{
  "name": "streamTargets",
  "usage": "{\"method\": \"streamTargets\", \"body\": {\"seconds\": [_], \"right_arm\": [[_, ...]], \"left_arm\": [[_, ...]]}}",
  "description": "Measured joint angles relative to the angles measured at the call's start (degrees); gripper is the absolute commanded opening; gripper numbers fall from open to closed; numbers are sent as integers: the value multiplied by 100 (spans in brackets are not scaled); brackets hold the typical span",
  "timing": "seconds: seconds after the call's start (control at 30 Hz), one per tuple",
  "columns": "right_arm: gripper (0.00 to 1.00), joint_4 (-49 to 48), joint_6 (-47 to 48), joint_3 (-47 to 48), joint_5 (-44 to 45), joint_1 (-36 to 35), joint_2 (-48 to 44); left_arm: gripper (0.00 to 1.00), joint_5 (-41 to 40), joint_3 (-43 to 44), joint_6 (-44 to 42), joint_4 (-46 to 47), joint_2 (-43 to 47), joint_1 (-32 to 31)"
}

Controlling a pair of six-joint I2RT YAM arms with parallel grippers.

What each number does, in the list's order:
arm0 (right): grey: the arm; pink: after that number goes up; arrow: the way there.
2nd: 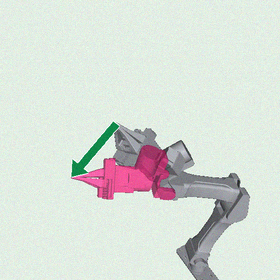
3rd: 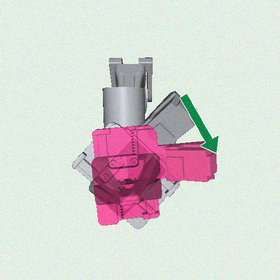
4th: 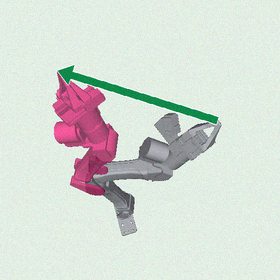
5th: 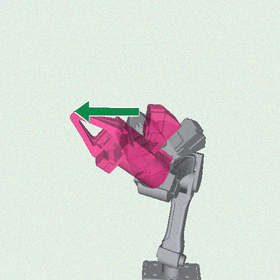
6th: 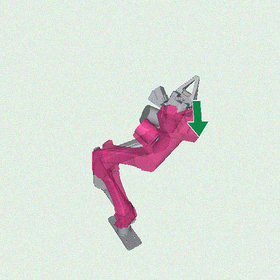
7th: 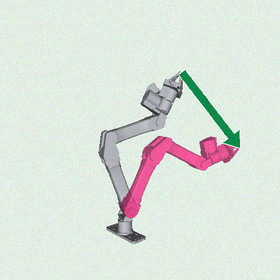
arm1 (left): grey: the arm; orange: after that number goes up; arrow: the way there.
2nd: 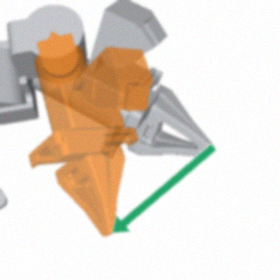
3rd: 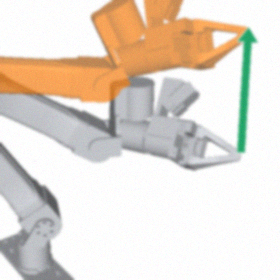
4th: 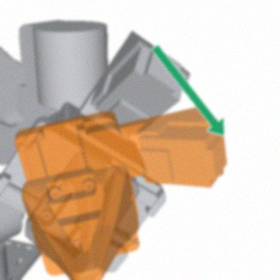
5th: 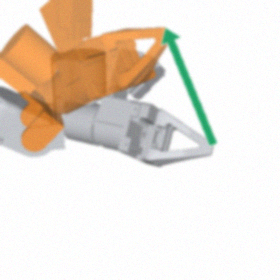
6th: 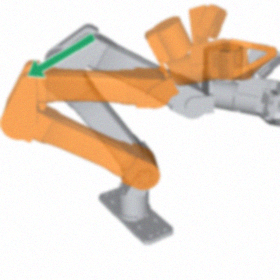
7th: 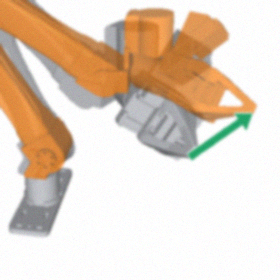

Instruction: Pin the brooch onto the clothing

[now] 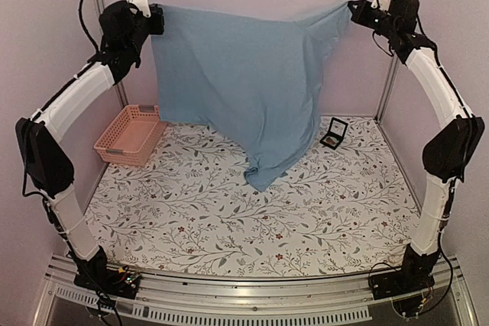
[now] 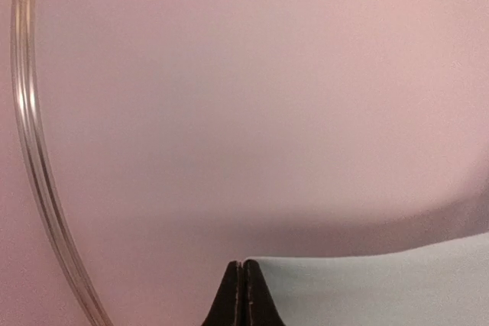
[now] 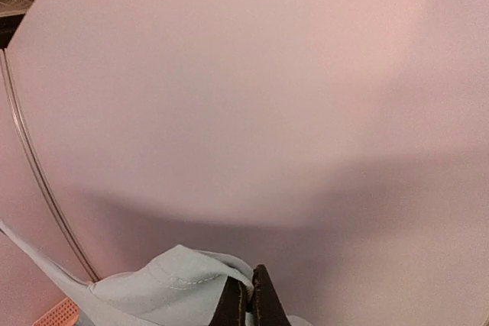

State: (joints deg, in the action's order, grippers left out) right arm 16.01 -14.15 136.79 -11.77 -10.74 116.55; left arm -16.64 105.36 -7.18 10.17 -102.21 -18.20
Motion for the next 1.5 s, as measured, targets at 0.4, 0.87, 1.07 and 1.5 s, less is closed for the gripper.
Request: {"method": "streamTargets", "body": {"seconds": [0.4, 0.87, 1.07, 1.5], "right_arm": [[0, -1440, 1314, -1047, -656, 98, -1790], [0, 101, 1722, -6940, -1012, -938, -4037], [0, 1119, 1191, -7687, -780, -2457, -3978], [0, 3189, -820, -8389, -702, -3381, -3869]], "left_arm": [[0, 699, 44, -960, -11, 118, 232], [0, 704, -3847, -525, -1803, 1947, -310], [0, 439, -4262, 122, -3512, 1967, -1257], [0, -887, -4236, 503, -6347, 1843, -2122]]}}
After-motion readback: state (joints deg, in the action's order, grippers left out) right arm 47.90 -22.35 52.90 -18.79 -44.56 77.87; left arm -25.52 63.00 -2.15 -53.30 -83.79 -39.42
